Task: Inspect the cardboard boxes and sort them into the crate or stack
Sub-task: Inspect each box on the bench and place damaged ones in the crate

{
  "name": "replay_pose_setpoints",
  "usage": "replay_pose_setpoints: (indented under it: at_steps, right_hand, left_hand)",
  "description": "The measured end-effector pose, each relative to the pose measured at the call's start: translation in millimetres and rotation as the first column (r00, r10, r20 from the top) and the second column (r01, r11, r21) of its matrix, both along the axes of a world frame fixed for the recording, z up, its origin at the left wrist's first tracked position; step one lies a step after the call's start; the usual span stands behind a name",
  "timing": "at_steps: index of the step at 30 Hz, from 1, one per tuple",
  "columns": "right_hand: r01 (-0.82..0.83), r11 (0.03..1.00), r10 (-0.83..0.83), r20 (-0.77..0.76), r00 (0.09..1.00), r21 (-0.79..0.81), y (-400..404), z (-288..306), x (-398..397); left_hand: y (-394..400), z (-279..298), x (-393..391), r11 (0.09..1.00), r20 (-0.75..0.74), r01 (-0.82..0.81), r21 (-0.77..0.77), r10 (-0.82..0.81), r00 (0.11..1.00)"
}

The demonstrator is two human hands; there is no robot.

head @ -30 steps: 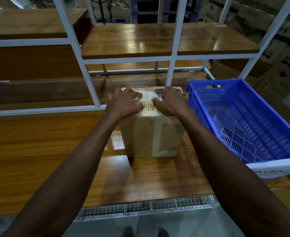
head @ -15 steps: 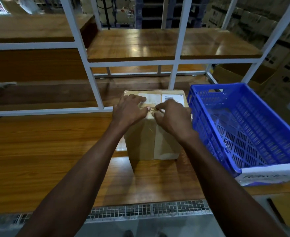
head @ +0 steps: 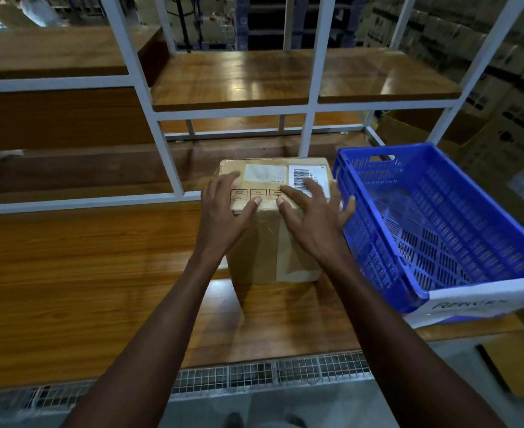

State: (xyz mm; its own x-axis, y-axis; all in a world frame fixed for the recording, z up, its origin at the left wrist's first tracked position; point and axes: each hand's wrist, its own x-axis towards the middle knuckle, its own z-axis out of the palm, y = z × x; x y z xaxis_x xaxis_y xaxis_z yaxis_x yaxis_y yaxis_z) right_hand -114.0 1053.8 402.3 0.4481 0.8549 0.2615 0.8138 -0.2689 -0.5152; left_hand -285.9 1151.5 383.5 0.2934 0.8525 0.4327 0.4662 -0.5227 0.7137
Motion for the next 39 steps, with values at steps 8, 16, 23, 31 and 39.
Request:
replay_pose_setpoints:
  at_steps: [8, 16, 23, 31, 39]
  right_hand:
    - [0.136, 0.980, -0.098, -0.241, 0.966, 0.146, -6, -18, -8]
    - [0.102, 0.989, -0.072, -0.246, 0.967, 0.111, -7, -10, -1]
    - [0.079, 0.982, -0.017, -0.337, 0.941, 0.169, -5, -13, 5]
    - [0.115, 0.964, 0.027, -0.519, 0.854, 0.239, -9, -12, 15]
    - [0.200, 0.971, 0.042, -0.919, 0.392, 0.130, -16, -70, 38]
  left_hand:
    - [-19, -30, -21, 0.899, 0.284, 0.052, -0.434, 0.082, 0.955]
    - [-35, -55, -26, 0.791, 0.289, 0.135, -0.597, 0.055, 0.956]
    - [-37, -53, -23, 0.815, 0.337, 0.115, -0.568, 0.102, 0.936]
    - [-27, -23, -30, 0.930, 0.272, 0.008, -0.367, 0.099, 0.957]
    - [0, 1, -38, 0.953, -0.065, 0.131, -0.273, -0.154, 0.986]
